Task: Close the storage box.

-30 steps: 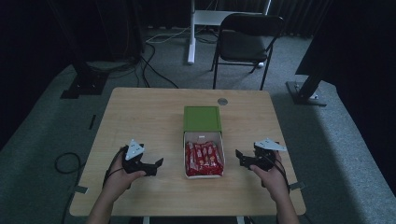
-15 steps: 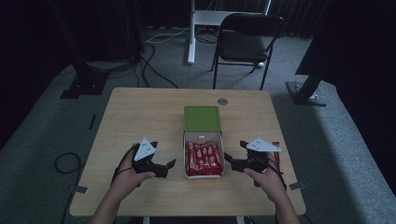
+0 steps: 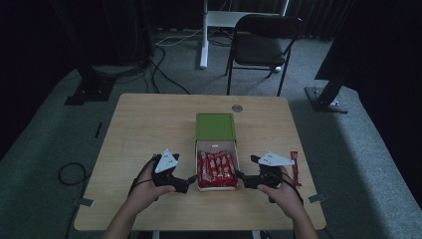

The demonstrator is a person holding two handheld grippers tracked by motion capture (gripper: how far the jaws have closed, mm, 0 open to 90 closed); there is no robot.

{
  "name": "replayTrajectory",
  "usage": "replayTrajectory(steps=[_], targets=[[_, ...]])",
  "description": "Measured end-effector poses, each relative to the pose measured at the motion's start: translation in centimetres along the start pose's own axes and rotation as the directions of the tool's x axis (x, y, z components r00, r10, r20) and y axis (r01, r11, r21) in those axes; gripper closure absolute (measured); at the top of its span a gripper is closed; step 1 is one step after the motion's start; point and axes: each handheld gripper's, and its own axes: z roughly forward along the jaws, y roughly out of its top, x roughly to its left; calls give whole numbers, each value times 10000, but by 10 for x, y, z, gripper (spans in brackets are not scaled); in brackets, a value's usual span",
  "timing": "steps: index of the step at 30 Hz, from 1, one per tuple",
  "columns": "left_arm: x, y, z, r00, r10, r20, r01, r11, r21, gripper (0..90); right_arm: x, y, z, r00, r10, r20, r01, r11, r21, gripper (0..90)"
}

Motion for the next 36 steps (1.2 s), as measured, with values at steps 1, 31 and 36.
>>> replayTrajectory(steps=[1,31,36], targets=[[-1,0,1,10000,-47,33,47,10000,-38,13,0,-1,0,10000,-18,-8,18,10000,28,138],[11,-6,22,9986,-343,-403,354,9990,290,12,-11,-7,13,9994,286,-204,-286,9996,18,119],[13,-6,24,9975,-541,-464,555,9980,302,13,-12,-6,15,9994,323,-111,-323,9995,10,118]])
